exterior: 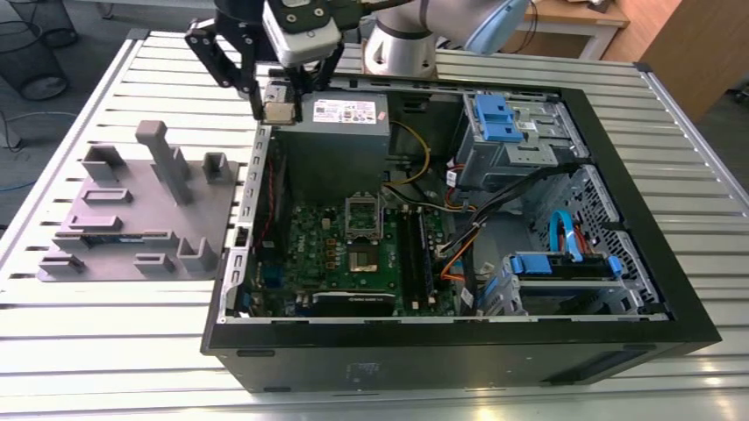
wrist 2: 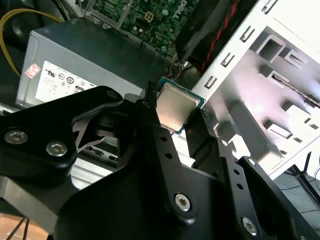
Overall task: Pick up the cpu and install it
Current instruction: 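Pick up the cpu and move it towards the insertion slot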
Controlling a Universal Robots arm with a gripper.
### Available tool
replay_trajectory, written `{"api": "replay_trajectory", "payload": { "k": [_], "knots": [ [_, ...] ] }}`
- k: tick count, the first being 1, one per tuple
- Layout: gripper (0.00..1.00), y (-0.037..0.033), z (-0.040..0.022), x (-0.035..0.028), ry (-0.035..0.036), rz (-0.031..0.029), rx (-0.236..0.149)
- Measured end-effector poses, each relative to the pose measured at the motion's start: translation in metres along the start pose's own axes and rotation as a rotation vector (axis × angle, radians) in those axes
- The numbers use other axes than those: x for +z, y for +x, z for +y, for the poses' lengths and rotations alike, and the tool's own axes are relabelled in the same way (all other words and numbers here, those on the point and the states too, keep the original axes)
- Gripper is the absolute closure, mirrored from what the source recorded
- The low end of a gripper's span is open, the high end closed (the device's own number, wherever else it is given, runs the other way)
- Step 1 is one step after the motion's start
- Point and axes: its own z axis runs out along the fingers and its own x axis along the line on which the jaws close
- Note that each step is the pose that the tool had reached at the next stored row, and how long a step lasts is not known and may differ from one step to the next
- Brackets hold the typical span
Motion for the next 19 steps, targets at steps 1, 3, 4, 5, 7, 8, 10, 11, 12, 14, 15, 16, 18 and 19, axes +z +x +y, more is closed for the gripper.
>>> {"api": "replay_trajectory", "payload": {
  "k": [1, 3, 4, 5, 7, 8, 10, 11, 12, 14, 15, 16, 18, 19],
  "knots": [
    [0.53, -0.0038, 0.0, 0.0001, 0.0, 0.0004, 0.0],
    [0.53, -0.011, 0.0, 0.0004, 0.0, 0.0009, 0.0],
    [0.53, -0.0146, 0.0, 0.0005, 0.0, 0.0012, 0.0],
    [0.53, -0.018, 0.0, 0.0006, -0.0001, 0.0013, 0.0],
    [0.53, -0.0244, 0.0, 0.0009, -0.0001, 0.0015, 0.0],
    [0.53, -0.0274, 0.0, 0.001, -0.0001, 0.0016, 0.0],
    [0.53, -0.0333, 0.0, 0.0012, -0.0001, 0.0017, 0.0],
    [0.53, -0.0367, 0.0, 0.0013, -0.0001, 0.0018, 0.0],
    [0.53, -0.0399, 0.0, 0.0014, -0.0001, 0.0019, 0.0],
    [0.53, -0.0438, 0.0, 0.0015, 0.0, 0.002, 0.0],
    [0.53, -0.0446, 0.0, 0.0016, -0.0001, 0.0019, 0.0],
    [0.53, -0.0449, -0.0001, 0.0015, 0.0, 0.0019, 0.0],
    [0.53, -0.0449, 0.0, 0.0016, -0.0001, 0.0019, 0.0],
    [0.53, -0.0453, 0.0, 0.0015, 0.0, 0.0019, 0.0]
  ]
}}
